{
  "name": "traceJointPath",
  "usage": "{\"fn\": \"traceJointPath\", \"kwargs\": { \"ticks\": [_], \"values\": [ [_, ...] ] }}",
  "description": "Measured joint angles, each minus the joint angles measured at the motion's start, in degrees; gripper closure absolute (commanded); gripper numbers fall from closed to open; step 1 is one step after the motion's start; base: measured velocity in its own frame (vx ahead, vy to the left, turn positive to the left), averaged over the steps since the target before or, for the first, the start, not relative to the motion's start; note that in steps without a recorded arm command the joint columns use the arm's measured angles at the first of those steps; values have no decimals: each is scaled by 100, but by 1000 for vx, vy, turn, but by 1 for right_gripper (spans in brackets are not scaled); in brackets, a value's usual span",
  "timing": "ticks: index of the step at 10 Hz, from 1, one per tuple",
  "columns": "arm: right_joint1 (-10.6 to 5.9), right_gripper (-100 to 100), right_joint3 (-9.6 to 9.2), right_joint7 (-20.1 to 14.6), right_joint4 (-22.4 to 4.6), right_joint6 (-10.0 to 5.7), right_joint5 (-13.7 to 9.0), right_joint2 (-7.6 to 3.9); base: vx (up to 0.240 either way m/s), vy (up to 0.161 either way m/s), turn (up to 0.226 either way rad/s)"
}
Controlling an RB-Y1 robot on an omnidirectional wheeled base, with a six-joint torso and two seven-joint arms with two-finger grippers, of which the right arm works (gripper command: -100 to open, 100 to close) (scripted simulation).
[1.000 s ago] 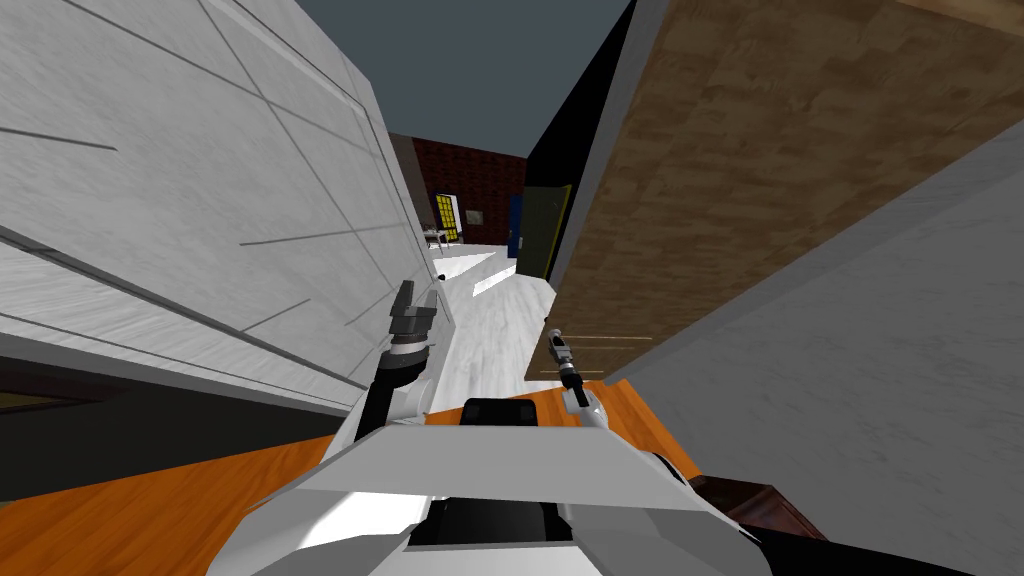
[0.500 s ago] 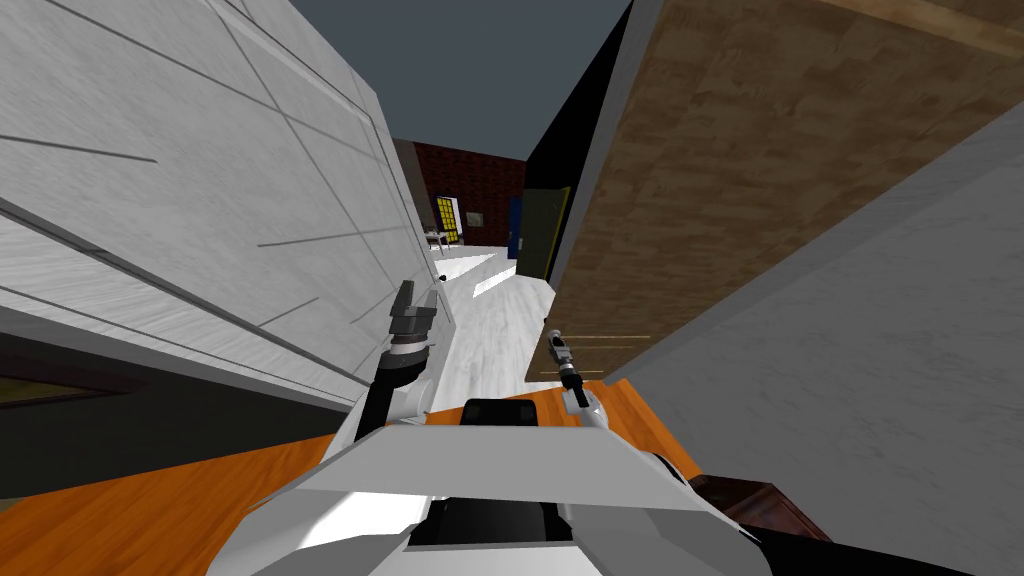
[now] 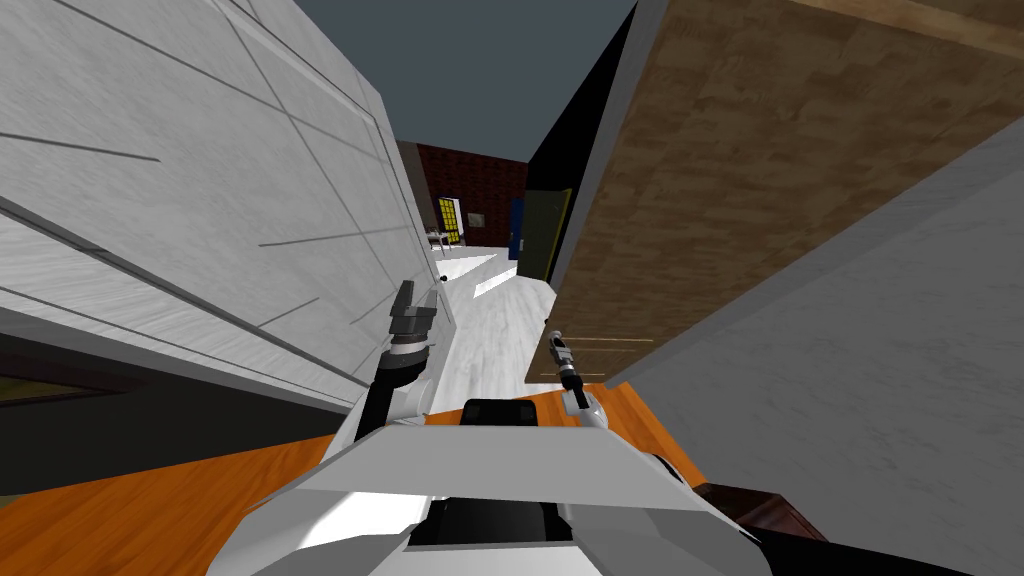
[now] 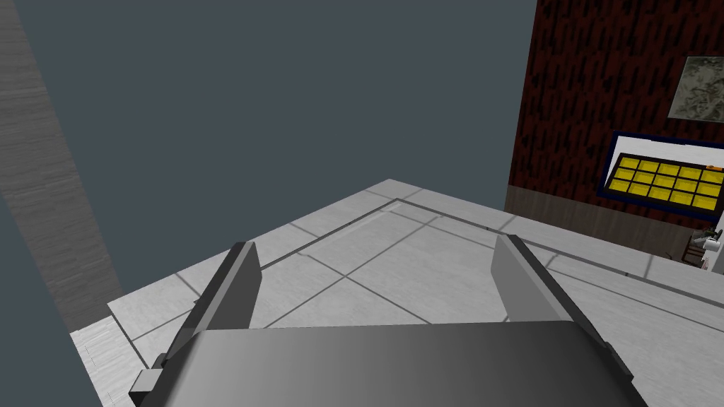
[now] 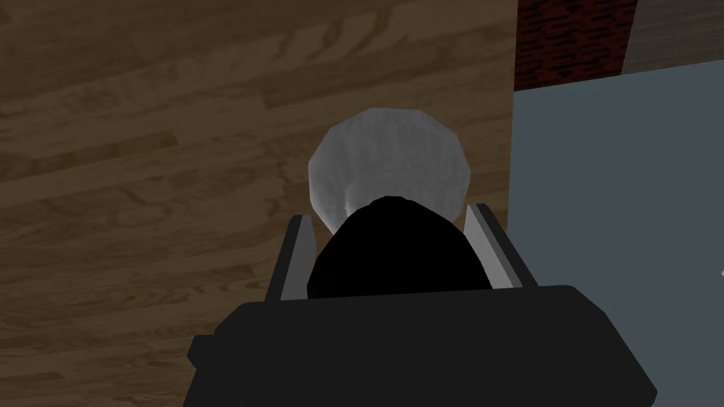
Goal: Push the door open
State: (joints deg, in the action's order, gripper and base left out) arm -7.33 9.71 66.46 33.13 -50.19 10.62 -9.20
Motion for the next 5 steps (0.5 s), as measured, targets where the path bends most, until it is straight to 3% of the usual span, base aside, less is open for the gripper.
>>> {"fn": "traceJointPath", "kwargs": {
  "ticks": [1, 5],
  "values": [
    [66, 100, -16, -144, 131, 46, -37, 10, 38, -5, 23],
    [59, 100, -22, -781, 132, 29, -282, 40, 51, -7, 33]
  ]
}}
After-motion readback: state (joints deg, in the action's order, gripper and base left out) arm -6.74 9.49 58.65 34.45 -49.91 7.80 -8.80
